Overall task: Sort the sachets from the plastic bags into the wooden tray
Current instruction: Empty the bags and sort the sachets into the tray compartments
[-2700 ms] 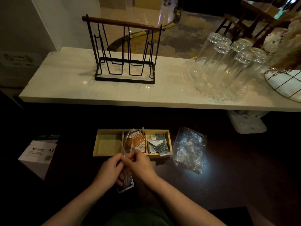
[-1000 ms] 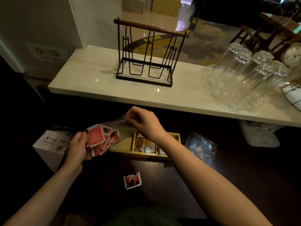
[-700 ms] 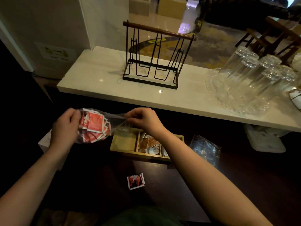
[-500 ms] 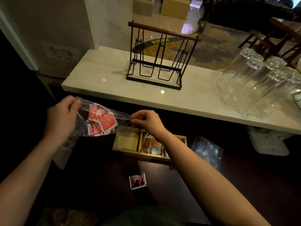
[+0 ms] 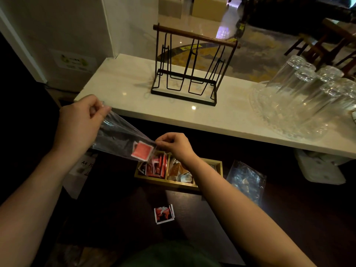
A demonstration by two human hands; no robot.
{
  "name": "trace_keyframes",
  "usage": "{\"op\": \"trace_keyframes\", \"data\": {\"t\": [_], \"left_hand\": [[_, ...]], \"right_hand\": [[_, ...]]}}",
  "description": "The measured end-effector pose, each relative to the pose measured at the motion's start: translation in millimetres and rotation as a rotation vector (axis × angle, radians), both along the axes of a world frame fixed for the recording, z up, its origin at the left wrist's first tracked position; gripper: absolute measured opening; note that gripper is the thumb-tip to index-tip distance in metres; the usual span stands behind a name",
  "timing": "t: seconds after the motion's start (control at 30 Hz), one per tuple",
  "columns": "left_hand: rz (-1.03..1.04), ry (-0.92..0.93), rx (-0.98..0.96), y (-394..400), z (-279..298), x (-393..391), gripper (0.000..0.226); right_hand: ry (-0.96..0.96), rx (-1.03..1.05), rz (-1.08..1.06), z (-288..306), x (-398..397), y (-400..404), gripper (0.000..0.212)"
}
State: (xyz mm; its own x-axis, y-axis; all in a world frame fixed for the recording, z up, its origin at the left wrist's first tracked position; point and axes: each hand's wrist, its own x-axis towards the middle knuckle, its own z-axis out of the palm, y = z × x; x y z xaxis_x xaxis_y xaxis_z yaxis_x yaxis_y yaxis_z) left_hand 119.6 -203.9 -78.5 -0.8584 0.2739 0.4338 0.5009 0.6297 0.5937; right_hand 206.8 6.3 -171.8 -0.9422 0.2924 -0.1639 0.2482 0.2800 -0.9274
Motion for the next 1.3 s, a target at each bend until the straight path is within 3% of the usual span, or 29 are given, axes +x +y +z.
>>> {"op": "trace_keyframes", "data": {"t": [0.5,0.9,1.1,1.23,1.3], "left_hand": [[-0.068,-0.009,0.054,22,21,6,0.024],[-0.021,-0.177,0.108,19,-43,6,0.028],[-0.036,-0.284,-0.003,27,-106,32,0.015],[-0.024,-0.334,-0.234,18,-159,36,0.006],[-0.034,-0.358,-0.362,12,-181,36,0.015]], "right_hand": [[0.029,-0.051,0.006,3,17,16,0.007],[0.146,0.083,-0.122,-2,45,33,0.007],[0.274,0.276,-0.422,-17,84,55,0.017],[0.338,0.547,-0.641,-27,125,80,0.015],[0.27,0.658,-0.682,-37,151,92,0.016]]}}
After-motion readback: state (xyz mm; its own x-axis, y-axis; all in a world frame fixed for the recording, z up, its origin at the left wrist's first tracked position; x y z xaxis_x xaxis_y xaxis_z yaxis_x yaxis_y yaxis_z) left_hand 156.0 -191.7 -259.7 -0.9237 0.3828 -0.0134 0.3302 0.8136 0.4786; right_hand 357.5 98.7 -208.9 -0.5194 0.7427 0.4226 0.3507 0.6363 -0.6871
